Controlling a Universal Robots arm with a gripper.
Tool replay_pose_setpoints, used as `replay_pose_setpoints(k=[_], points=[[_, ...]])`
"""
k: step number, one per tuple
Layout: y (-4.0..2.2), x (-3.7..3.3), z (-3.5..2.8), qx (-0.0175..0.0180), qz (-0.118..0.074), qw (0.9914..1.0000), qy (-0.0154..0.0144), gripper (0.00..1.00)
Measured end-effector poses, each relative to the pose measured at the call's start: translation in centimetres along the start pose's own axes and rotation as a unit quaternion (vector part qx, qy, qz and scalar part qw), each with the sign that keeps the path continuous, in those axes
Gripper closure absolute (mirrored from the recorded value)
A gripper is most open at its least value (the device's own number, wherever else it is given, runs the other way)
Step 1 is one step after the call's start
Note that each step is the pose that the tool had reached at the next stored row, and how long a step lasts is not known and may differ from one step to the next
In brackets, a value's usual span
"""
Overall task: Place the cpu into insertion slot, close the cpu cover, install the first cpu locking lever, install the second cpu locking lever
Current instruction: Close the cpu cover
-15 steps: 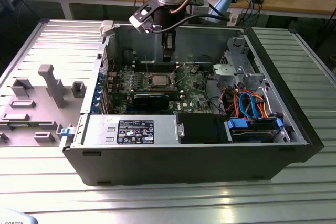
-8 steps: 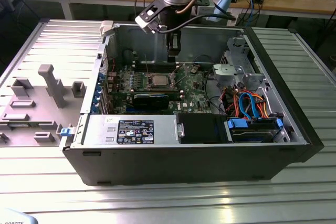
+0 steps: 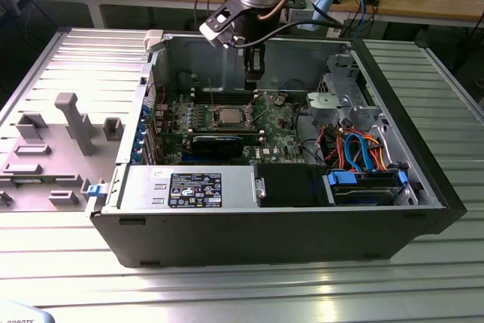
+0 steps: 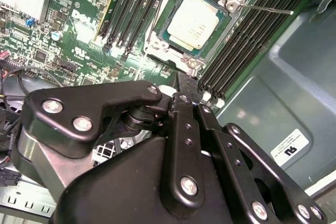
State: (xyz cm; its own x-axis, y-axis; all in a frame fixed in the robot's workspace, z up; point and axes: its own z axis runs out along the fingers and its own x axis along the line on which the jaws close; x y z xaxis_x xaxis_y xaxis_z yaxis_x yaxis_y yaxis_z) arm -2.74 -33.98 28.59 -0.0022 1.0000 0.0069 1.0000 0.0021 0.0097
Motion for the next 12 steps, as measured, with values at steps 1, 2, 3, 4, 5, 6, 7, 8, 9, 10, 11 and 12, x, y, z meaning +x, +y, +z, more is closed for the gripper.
replay_pose_setpoints(k=[1, 2, 3, 4, 5, 6, 7, 8, 9, 10, 11, 12], points=[[0.03, 0.0, 0.0, 0.0, 0.0, 1.0, 0.0, 0.89], [0.06, 0.0, 0.0, 0.0, 0.0, 1.0, 0.0, 0.89], [0.11, 0.0, 0.0, 0.0, 0.0, 1.0, 0.0, 0.89], [0.13, 0.0, 0.0, 0.0, 0.0, 1.0, 0.0, 0.89], [0.15, 0.0, 0.0, 0.0, 0.0, 1.0, 0.0, 0.89], [0.2, 0.0, 0.0, 0.0, 0.0, 1.0, 0.0, 0.89], [0.24, 0.0, 0.0, 0.0, 0.0, 1.0, 0.0, 0.89], [0.26, 0.0, 0.0, 0.0, 0.0, 1.0, 0.0, 0.89], [0.28, 0.0, 0.0, 0.0, 0.0, 1.0, 0.0, 0.89], [0.31, 0.0, 0.0, 0.0, 0.0, 1.0, 0.0, 0.89], [0.33, 0.0, 0.0, 0.0, 0.0, 1.0, 0.0, 0.89], [0.35, 0.0, 0.01, 0.0, 0.0, 1.0, 0.0, 0.89]])
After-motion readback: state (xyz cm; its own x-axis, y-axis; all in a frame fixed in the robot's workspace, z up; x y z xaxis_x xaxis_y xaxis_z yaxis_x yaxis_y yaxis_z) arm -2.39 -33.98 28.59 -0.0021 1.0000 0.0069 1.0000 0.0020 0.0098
